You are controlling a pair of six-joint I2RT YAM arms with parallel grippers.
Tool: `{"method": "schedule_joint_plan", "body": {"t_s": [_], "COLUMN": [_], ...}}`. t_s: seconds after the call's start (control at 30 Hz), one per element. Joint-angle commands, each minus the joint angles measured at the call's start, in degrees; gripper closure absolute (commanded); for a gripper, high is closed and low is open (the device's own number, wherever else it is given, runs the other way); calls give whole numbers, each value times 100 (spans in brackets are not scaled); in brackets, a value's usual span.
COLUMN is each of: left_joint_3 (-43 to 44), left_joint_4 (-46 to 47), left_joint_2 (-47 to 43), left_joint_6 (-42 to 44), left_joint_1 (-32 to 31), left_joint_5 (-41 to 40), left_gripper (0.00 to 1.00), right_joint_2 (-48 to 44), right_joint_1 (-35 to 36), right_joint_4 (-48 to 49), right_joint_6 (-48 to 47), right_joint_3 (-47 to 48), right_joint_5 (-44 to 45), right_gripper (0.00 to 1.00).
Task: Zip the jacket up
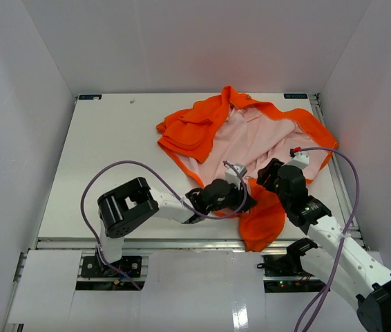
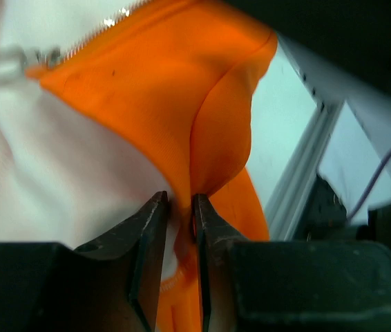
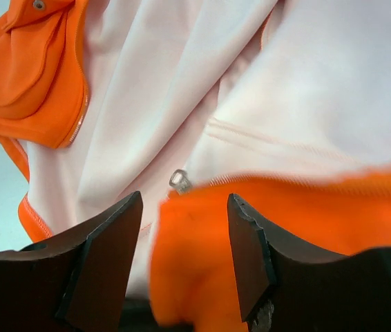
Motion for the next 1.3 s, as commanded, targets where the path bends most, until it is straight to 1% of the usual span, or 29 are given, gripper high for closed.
{"method": "schedule_joint_plan", "body": {"t_s": [0.0, 0.03, 0.07, 0.13, 0.17, 0.23, 0.3, 0.33, 0.4, 0.43, 0.47, 0.53, 0.6, 0.67, 0.73, 0.8, 0.87, 0.97, 1.0, 1.1, 1.23, 1.27], "left_joint_3": [-1185, -1475, -1618, -1899, -1905, -1948, -1936, -1884, -1767, -1562, -1379, -895, -581, -93, 345, 876, 1433, 2069, 2247, 2817, 3511, 3666], "left_joint_4": [1394, 1778, 1976, 1941, 1842, 1427, 1089, 969, 595, 403, 19, -530, -742, -1141, -1443, -1658, -2105, -2568, -2645, -2837, -3232, -3276], "left_joint_2": [-125, -170, -277, -470, -505, -996, -1402, -1638, -1827, -1924, -1948, -1816, -1635, -1294, -929, -504, -148, 265, 385, 748, 1328, 1488], "left_joint_6": [-232, -276, -285, -207, -148, 50, 280, 347, 597, 675, 723, 791, 865, 947, 1131, 1546, 2181, 2932, 3079, 3334, 3546, 3568], "left_joint_1": [-199, -199, -199, -199, -198, -190, -188, -181, -150, -87, -8, 248, 412, 612, 678, 698, 698, 698, 698, 698, 698, 698], "left_joint_5": [-290, -257, -279, -349, -354, -402, -437, -437, -422, -400, -289, 2, 515, 807, 1084, 1465, 1759, 2184, 2315, 2787, 3481, 3623], "left_gripper": [51, 42, 40, 32, 31, 25, 21, 20, 19, 19, 18, 19, 20, 22, 24, 25, 26, 26, 26, 26, 28, 28], "right_joint_2": [267, 333, 357, 349, 320, -132, -485, -625, -681, -721, -739, -816, -949, -1087, -1202, -1379, -1591, -2088, -2286, -3035, -3718, -3749], "right_joint_1": [-27, -25, -32, -32, -32, -29, -25, -32, -32, -32, -32, -32, -32, -32, -32, -32, -32, -31, -32, -32, -32, -32], "right_joint_4": [213, 214, 199, 184, 234, 724, 1186, 1218, 1234, 1223, 1146, 949, 818, 820, 728, 433, 85, -488, -541, -623, -513, -526], "right_joint_6": [165, 180, 264, 561, 593, 953, 1089, 1222, 1254, 1245, 1241, 1274, 1325, 1387, 1441, 1516, 1559, 1666, 1569, 1071, 610, 515], "right_joint_3": [196, 140, 48, -158, -338, -1019, -1551, -1657, -1790, -1801, -1773, -1595, -1557, -1637, -1660, -1598, -1431, -1118, -1037, -875, -806, -780], "right_joint_5": [-190, -139, -32, 119, 174, 80, -5, 31, 140, 187, 244, 295, 295, 356, 487, 679, 964, 1444, 1482, 1368, 956, 852], "right_gripper": [41, 41, 42, 44, 45, 47, 48, 48, 48, 48, 47, 47, 47, 47, 47, 47, 47, 45, 45, 44, 44, 44]}}
